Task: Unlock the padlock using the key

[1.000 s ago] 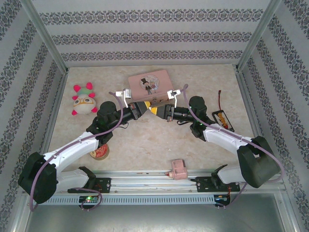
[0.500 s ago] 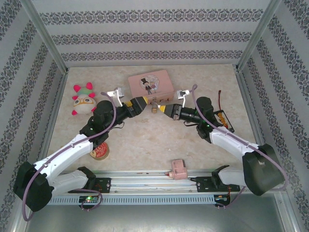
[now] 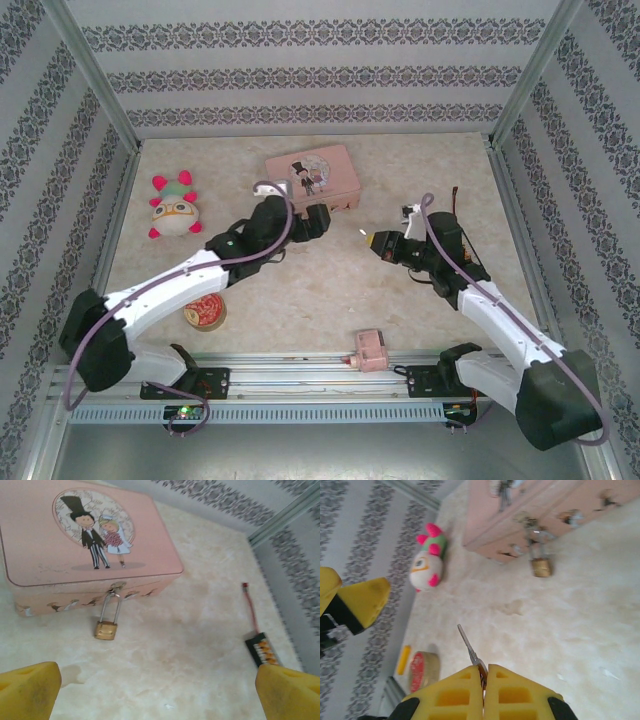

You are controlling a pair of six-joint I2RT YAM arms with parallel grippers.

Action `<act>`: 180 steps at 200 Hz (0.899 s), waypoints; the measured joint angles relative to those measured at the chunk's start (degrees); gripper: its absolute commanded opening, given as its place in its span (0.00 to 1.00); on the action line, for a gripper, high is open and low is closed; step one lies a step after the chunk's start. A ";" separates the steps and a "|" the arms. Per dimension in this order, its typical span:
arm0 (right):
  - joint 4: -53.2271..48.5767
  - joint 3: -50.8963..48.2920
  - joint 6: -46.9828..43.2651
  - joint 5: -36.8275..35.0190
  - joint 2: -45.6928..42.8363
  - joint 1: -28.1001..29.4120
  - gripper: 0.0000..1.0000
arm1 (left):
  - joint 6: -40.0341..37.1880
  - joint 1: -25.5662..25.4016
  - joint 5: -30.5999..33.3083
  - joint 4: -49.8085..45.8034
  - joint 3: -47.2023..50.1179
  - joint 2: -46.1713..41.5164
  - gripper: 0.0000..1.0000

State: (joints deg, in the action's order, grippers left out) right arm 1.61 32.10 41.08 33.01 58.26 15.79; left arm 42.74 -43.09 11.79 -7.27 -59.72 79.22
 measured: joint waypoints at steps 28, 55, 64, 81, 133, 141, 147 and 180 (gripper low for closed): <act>-6.88 -0.79 -2.51 -3.61 -2.16 -1.07 0.00 | -0.35 -1.60 4.59 -3.26 -4.04 8.15 1.00; -10.88 -1.11 -3.93 -5.79 -2.19 -1.07 0.00 | -0.52 -2.58 6.84 -6.56 -9.14 16.76 0.93; -11.69 -1.11 -4.44 -6.45 -1.95 -1.07 0.00 | -0.52 -2.71 7.30 -7.32 -10.67 19.30 0.92; -13.11 -1.11 -5.35 -7.56 -1.38 -1.07 0.00 | -0.55 -2.82 8.48 -9.22 -13.20 23.41 0.87; -15.41 -1.11 -6.58 -10.64 -0.50 -1.07 0.00 | -1.84 -1.75 9.07 -11.30 -18.49 32.17 0.74; -15.56 -1.09 -6.62 -11.04 -0.46 -1.07 0.00 | -2.29 -1.25 8.76 -11.47 -19.08 33.11 0.73; -15.65 -1.11 -6.62 -11.26 -0.46 -1.07 0.00 | -2.56 -0.68 8.55 -11.65 -19.71 33.99 0.73; -15.63 -1.09 -6.64 -12.66 -0.46 -1.07 0.00 | -4.07 1.27 8.17 -13.00 -24.26 38.82 0.69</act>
State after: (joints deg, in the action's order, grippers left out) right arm -14.02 31.00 34.44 20.36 57.80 14.72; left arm 38.68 -41.82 19.97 -20.27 -83.99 118.04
